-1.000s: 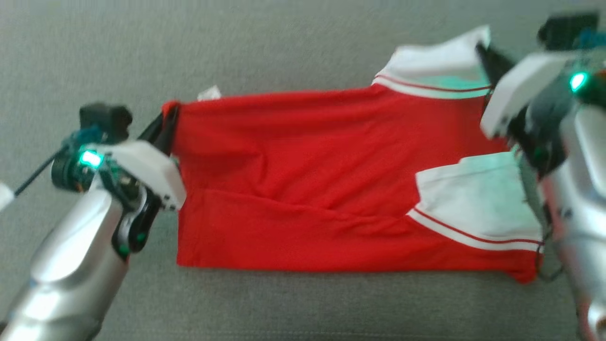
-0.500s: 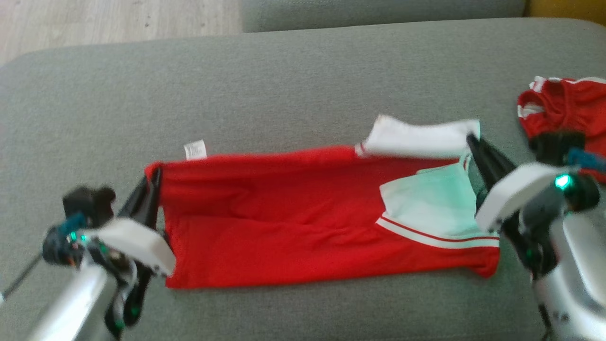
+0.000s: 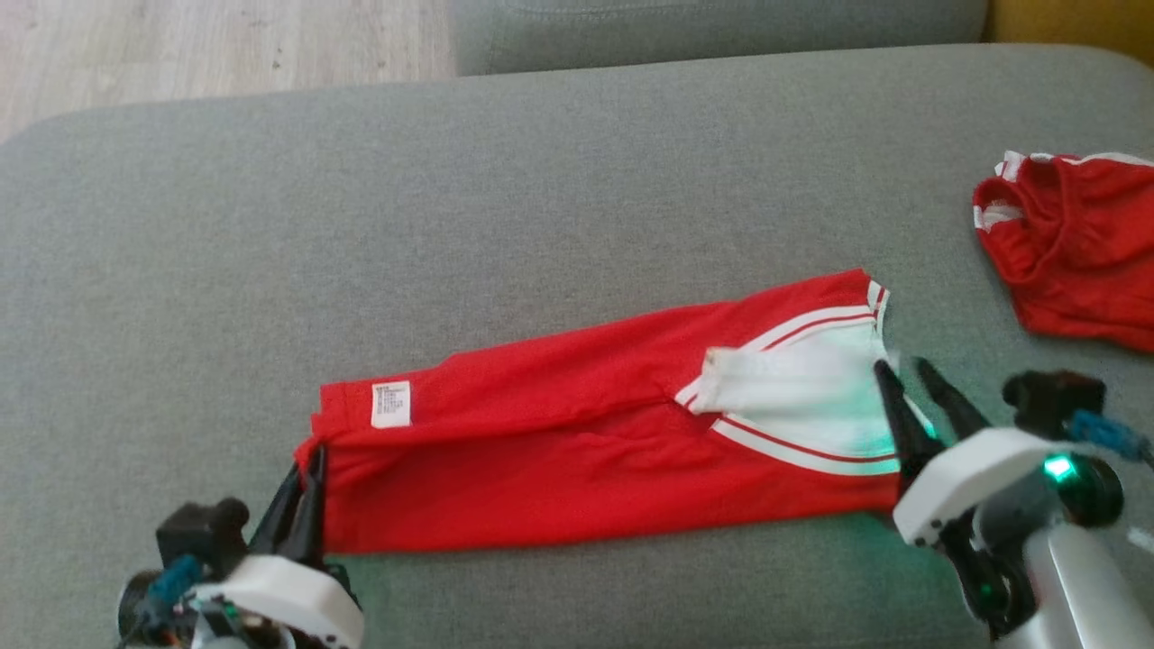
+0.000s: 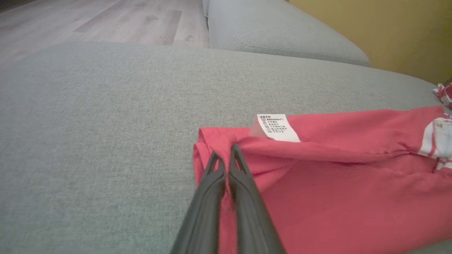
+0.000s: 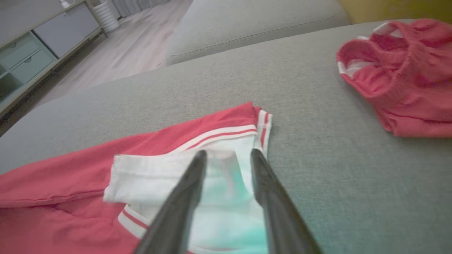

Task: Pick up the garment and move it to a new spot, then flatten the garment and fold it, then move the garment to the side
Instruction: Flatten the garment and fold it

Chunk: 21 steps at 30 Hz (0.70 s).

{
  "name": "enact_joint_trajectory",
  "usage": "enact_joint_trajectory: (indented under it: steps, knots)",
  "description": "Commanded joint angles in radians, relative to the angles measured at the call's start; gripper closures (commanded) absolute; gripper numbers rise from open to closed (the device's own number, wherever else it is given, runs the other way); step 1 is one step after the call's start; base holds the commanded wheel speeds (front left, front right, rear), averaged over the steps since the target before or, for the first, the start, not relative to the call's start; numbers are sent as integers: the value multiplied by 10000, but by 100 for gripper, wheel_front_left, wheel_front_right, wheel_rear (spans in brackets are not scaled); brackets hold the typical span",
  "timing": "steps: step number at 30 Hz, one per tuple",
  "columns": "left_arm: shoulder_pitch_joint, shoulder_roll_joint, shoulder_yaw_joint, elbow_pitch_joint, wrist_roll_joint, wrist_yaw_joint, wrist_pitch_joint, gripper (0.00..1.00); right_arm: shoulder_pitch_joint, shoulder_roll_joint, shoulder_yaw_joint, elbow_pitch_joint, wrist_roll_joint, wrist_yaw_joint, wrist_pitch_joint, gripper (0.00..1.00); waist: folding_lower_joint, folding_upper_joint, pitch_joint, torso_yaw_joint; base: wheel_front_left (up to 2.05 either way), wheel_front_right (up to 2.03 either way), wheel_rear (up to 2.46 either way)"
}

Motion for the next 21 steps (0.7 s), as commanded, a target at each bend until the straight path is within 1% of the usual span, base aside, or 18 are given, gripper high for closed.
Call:
enact_joint_trajectory:
  steps: [1, 4, 12, 17, 21]
  knots:
    - [-121, 152, 334, -158, -54, 88, -262, 0, 115, 35, -64, -315, -148, 67, -206, 0, 0, -1, -94, 38, 0, 0, 0]
    - [125, 83, 301, -56, -4, 182, -508, 0, 478, 95, -376, -348, -242, 67, -356, 0, 0, -1, -241, 76, 0, 0, 0]
    - [859, -73, 615, -506, -9, 814, -1040, 0, 1320, 241, -1357, -725, -408, 67, -350, 0, 0, -1, -603, 333, 0, 0, 0]
    - [1075, -14, 845, -1091, 183, 1271, -1202, 0, 1105, 253, -1684, -1001, -557, 67, -24, 0, 0, -1, -662, 666, 0, 0, 0]
    - [1122, 31, 910, -1489, 310, 1497, -1231, 0, 669, 191, -1765, -773, -637, 67, 368, 0, 0, -1, -605, 913, 0, 0, 0]
